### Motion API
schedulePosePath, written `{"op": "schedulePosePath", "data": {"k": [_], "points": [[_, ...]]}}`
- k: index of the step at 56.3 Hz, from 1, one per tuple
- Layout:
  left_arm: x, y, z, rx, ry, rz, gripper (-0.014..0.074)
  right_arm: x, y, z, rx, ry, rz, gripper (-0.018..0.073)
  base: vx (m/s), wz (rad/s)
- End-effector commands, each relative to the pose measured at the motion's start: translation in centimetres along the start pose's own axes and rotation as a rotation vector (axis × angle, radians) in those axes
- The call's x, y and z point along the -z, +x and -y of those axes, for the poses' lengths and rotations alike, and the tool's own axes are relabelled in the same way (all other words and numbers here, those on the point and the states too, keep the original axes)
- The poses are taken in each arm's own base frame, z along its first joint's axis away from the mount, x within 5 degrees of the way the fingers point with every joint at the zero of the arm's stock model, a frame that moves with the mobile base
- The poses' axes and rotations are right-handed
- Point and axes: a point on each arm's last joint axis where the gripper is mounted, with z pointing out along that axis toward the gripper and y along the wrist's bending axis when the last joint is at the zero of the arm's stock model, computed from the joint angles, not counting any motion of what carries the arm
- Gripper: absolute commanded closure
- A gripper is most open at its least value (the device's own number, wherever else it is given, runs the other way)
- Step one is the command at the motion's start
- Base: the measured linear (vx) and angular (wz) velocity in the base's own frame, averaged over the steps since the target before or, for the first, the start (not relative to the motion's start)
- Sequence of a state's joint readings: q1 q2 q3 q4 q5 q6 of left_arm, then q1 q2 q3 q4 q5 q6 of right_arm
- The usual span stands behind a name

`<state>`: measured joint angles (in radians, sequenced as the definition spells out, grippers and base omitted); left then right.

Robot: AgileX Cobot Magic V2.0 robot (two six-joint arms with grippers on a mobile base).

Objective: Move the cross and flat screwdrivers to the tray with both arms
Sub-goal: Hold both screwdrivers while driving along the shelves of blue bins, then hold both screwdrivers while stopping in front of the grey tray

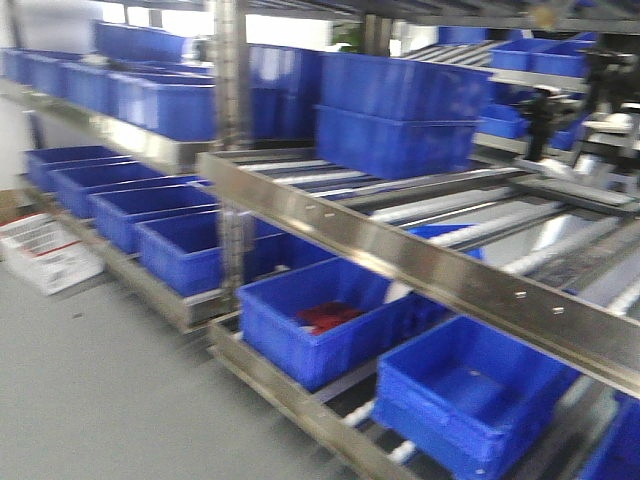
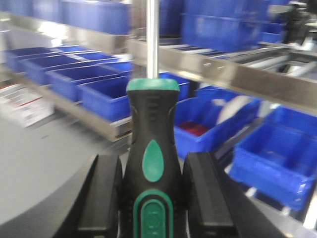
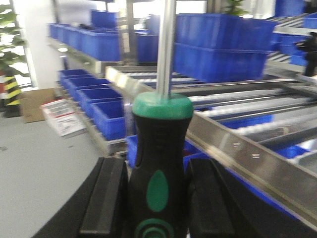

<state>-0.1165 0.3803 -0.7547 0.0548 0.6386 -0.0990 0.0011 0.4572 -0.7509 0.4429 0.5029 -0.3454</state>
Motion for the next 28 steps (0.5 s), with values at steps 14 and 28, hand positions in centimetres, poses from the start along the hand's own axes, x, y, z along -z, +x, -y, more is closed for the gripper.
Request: {"op": "schedulePosePath", "data": {"k": [14, 28], "points": [[0.26, -1.68, 0.15, 0.000, 0.015, 0.113, 0.0599, 0.15, -1.55, 0.17, -0.007, 0.025, 0.102, 0.0567, 0.40, -0.79], [0.26, -1.68, 0.15, 0.000, 0.015, 0.113, 0.0599, 0.15, -1.55, 0.17, -0.008, 0.024, 0.102, 0.0567, 0.34, -0.68]]}}
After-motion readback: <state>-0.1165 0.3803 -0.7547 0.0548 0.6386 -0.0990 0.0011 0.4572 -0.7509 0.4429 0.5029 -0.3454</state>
